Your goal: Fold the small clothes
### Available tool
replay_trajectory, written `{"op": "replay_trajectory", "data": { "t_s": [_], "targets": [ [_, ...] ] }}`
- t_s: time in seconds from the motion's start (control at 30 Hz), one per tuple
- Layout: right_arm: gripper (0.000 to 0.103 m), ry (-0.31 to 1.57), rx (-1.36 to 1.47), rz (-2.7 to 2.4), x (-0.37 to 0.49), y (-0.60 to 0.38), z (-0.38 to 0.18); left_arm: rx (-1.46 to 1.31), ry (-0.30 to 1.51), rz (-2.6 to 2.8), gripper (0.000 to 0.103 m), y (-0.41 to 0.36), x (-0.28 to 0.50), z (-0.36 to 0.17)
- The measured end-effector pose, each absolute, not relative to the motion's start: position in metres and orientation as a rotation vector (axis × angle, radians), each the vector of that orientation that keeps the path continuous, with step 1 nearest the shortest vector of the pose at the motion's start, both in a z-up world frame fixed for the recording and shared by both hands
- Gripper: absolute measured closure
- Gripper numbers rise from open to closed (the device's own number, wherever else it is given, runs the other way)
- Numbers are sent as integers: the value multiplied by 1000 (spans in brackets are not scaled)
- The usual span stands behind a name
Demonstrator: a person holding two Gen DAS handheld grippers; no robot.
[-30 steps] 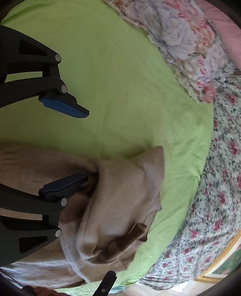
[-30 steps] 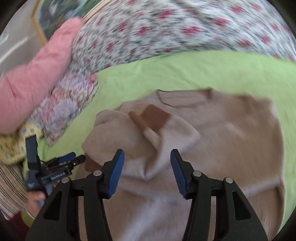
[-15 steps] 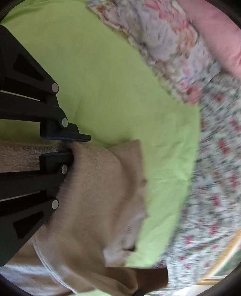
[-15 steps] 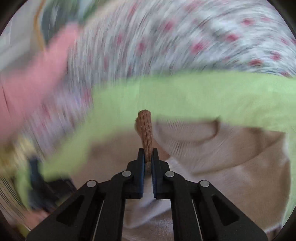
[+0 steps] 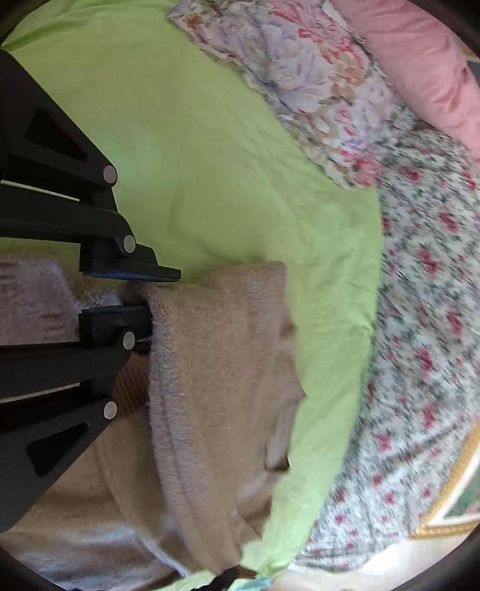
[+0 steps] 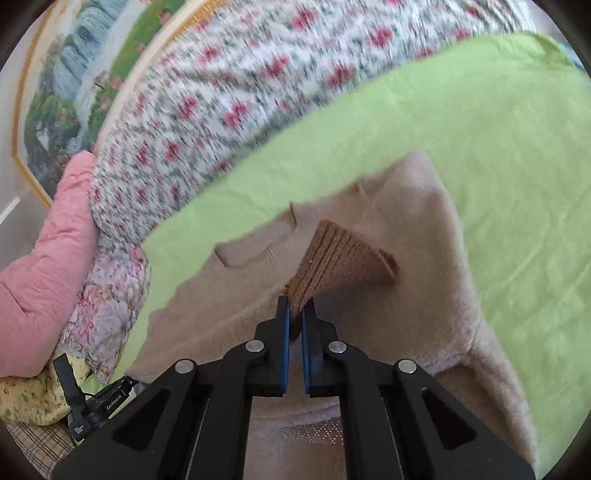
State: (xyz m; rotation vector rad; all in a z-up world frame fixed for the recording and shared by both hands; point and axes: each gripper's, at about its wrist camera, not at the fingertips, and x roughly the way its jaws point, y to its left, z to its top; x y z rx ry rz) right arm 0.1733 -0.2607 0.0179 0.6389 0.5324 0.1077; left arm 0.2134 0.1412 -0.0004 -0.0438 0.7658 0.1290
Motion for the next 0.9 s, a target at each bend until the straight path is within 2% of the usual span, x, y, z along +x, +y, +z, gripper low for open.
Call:
{"op": "replay_trajectory", "data": {
  "t_s": [0.07,0.17,0.47,0.8,0.9],
  "targets": [
    [97,524,600,85,171,-261,23,-9,780,121,90,136,212,-5],
    [97,623,593,56,181,-267,1,-19,861,130,89,139,217,-25],
    [97,699,559,45,184,-262,-14,-79,850,132,87,148,216,-24],
    [96,730,552,-50,158,-273,-8,-104,884,134,66,158,202,-22],
    [94,694,562,-95,143,-277,4,-98,896,137,66,161,193,-22]
  ]
}}
